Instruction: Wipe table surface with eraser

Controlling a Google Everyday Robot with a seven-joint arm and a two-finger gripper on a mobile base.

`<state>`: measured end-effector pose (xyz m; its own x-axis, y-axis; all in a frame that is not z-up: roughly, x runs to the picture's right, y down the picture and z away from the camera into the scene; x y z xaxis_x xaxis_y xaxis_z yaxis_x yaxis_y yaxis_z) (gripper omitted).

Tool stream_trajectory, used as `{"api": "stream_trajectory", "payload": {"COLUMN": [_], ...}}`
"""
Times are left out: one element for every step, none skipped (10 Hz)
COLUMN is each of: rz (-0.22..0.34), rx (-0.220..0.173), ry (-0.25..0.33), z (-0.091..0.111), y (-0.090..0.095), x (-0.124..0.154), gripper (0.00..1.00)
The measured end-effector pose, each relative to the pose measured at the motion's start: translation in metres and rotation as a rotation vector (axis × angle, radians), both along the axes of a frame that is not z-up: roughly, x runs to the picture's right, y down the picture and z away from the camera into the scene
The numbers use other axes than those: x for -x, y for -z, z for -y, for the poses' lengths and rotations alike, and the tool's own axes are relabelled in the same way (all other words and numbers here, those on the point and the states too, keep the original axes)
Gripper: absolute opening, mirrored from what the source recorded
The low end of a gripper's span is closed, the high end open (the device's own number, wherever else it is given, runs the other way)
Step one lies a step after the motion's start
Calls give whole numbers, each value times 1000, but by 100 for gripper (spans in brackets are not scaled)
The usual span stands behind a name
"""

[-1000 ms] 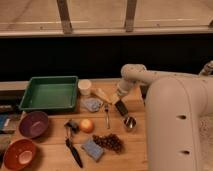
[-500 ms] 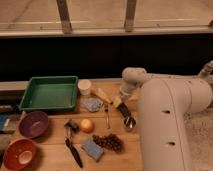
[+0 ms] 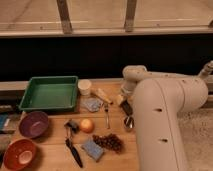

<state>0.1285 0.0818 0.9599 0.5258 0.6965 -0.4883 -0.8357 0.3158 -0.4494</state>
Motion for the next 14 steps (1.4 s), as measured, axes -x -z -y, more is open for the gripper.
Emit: {"api": "stream_trajectory", "payload": {"rz": [-13, -13, -3, 26, 61, 104, 137, 184, 217, 234, 236, 220, 205, 182], "rx": [2, 3, 1, -2, -2, -3, -2, 2, 11, 22, 37, 48, 53, 57], "ry": [-1, 5, 15, 39, 61, 82, 100, 128, 157, 179, 200, 203, 197, 185], "z": [4, 6, 8, 9, 7, 2, -2, -10, -17, -24, -32, -38, -40, -38], "y": [-6, -11, -13, -12, -8, 2, 11, 25, 35, 43, 53, 61, 64, 65], "x": [-5, -2, 5, 22, 39, 54, 64, 80, 93, 98, 97, 90, 83, 69], "gripper": [0, 0, 0, 0, 0, 0, 0, 0, 0, 0, 0, 0, 0, 0]}}
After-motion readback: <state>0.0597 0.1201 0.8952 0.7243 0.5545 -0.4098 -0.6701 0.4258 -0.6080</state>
